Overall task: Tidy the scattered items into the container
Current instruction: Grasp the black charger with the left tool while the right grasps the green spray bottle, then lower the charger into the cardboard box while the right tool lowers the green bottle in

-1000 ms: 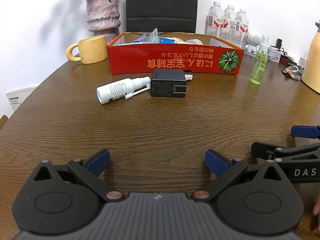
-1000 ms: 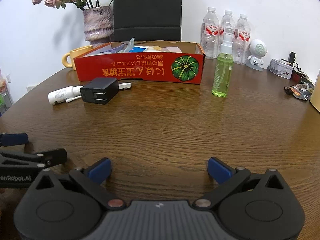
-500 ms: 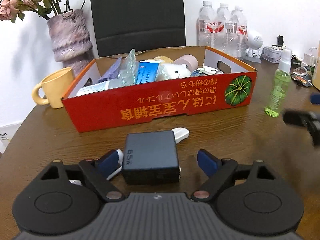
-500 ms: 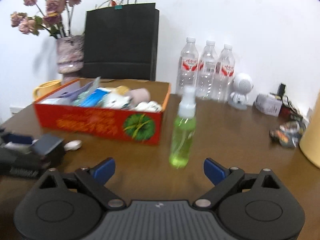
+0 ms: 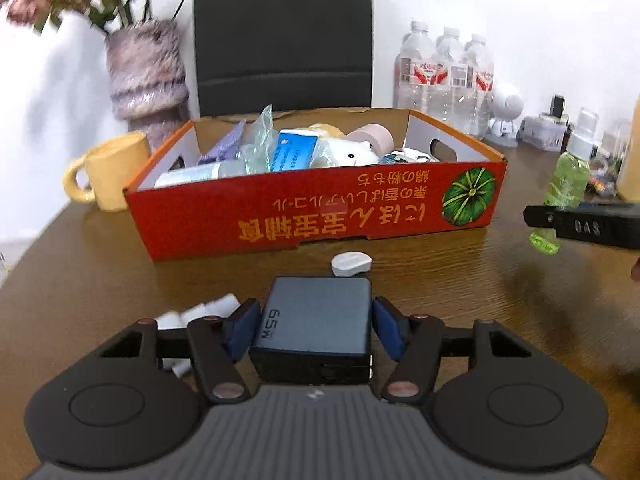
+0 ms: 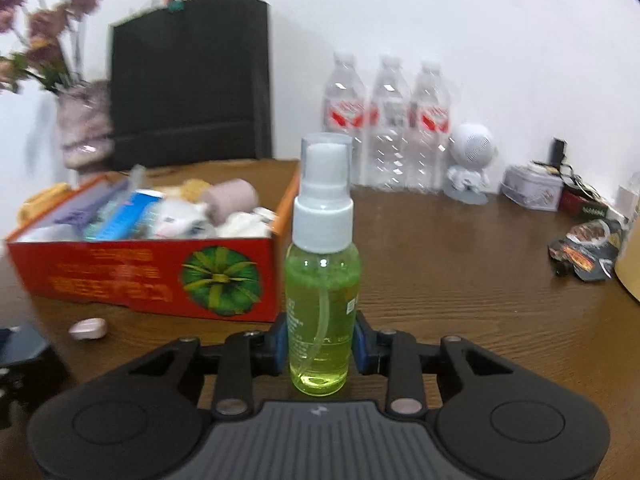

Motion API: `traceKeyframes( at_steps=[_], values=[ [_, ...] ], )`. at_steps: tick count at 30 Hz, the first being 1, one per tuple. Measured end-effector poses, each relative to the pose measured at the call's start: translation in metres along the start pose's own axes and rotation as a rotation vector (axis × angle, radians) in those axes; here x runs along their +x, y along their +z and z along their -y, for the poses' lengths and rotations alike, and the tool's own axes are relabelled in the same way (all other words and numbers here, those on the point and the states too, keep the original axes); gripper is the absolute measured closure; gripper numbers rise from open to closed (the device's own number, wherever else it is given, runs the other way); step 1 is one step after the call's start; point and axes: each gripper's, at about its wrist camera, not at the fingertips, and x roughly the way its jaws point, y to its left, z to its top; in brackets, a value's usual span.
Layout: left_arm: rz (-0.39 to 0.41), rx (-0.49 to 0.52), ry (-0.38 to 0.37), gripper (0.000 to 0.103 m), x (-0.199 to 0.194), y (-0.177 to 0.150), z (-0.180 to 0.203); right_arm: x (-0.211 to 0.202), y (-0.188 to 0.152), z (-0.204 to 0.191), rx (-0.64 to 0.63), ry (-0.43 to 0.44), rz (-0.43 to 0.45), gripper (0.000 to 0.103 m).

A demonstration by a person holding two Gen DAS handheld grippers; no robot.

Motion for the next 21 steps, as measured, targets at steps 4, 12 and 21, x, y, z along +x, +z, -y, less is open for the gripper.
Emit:
traceKeyframes(
  at_steps=[4, 12, 21],
  values=[
    [0.041, -0.077, -0.035, 0.041, -0.015, 0.012, -0.010, -0.021, 0.001, -0.008, -0.006, 0.071, 0.039, 0.073],
    [0.035, -0.124, -0.110, 0.041, 0.002, 0.089, -0.018, -0.021, 0.063, -0.023, -0.085, 0.102, 0.044, 0.073],
    [0.005, -0.171, -0.019, 0.041, 0.095, 0.145, -0.010, 0.062, 0.121, -0.037, -0.033, 0.140, -0.151, 0.073]
  ],
)
